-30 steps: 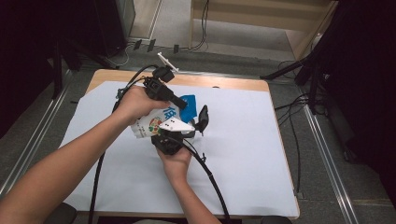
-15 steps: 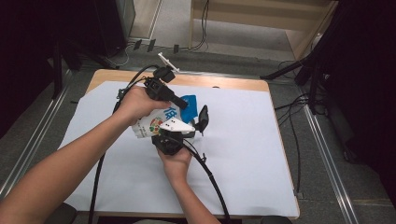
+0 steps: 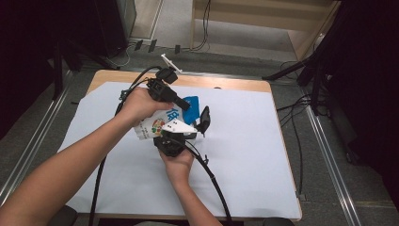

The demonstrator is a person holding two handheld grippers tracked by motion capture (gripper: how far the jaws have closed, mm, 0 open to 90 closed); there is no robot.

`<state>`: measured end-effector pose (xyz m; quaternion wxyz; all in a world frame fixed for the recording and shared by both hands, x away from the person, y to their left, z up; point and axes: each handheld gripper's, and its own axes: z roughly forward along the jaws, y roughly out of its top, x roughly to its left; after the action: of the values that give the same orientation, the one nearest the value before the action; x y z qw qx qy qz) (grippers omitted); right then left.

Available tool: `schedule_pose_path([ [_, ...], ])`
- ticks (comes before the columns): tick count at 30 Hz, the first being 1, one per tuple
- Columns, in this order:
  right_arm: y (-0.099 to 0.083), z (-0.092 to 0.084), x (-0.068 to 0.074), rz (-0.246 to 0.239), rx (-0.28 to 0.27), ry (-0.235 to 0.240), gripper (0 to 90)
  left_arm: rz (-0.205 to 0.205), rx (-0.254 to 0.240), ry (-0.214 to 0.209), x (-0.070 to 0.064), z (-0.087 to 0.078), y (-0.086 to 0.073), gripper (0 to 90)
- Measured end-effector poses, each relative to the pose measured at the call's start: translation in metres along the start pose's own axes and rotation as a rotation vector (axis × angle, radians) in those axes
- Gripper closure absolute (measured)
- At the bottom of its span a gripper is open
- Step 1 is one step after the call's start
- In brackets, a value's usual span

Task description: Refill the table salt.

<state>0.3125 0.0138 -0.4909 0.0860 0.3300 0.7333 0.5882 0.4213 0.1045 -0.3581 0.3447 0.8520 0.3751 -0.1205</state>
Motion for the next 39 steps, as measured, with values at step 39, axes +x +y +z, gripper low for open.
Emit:
schedule_pose_path([
  [39,0.0005,0.0005,-0.0019,0.037,0.028,0.020,90.0,-0.060,0.006,-0.005,0.0067,0.0033,0.0009,89.6],
])
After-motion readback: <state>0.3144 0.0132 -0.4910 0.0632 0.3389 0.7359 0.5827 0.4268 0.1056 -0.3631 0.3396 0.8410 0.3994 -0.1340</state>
